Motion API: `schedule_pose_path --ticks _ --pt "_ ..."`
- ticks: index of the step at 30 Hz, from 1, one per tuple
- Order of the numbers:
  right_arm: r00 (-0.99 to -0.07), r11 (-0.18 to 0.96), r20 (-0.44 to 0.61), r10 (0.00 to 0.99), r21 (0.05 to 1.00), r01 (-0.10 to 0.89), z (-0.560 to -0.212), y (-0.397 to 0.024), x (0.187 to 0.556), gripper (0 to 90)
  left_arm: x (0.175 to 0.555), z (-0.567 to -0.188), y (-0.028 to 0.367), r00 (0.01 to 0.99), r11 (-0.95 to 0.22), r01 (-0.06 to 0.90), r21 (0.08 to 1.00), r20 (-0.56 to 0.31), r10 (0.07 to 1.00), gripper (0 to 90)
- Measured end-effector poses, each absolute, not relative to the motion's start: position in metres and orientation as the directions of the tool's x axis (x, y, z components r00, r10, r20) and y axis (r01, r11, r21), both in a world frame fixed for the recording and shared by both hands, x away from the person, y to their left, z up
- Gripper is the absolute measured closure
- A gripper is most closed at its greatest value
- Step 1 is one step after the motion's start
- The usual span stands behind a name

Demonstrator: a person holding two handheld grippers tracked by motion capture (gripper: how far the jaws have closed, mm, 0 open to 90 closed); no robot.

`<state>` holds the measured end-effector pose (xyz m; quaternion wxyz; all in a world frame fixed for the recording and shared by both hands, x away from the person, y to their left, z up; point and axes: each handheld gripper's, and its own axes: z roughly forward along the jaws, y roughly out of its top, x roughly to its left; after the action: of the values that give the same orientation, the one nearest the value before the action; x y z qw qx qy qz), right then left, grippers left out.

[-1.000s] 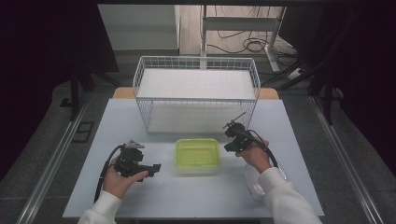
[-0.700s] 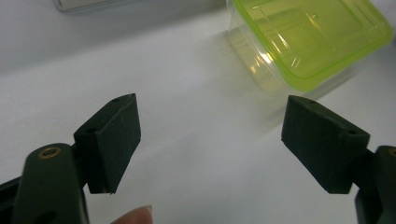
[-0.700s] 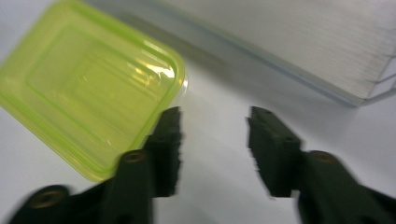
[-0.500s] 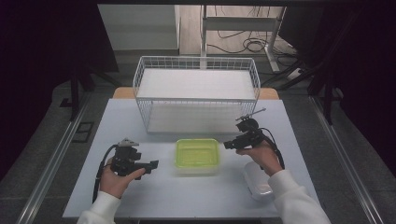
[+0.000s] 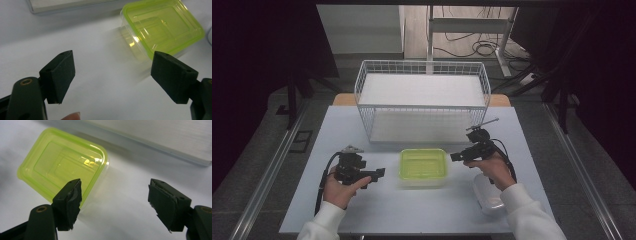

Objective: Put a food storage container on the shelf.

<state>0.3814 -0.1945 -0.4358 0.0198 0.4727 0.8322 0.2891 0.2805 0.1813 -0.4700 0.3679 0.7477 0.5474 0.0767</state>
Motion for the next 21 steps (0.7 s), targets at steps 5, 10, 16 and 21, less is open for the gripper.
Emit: schedule_pose_path --ticks 5,10,16,21 --pt "-0.551 0.379 0.259 0.793 0.499 0.78 -0.436 -0.19 0.38 26.7 0.288 -0.465 0.179 0.367 -0.079 0.786 0.612 -0.359 0.858 21.3" --pt "-0.567 0.39 0.26 0.782 0.505 0.77 -0.435 -0.185 0.378 29.2 0.303 -0.463 0.179 0.317 -0.026 0.833 0.553 -0.438 0.841 27.4" --pt "-0.573 0.402 0.263 0.776 0.493 0.771 -0.44 -0.179 0.381 31.3 0.324 -0.47 0.173 0.276 0.009 0.871 0.491 -0.503 0.819 37.4" --pt "-0.569 0.4 0.284 0.772 0.48 0.781 -0.445 -0.176 0.381 33.9 0.337 -0.476 0.161 0.272 -0.005 0.891 0.453 -0.526 0.806 41.0"
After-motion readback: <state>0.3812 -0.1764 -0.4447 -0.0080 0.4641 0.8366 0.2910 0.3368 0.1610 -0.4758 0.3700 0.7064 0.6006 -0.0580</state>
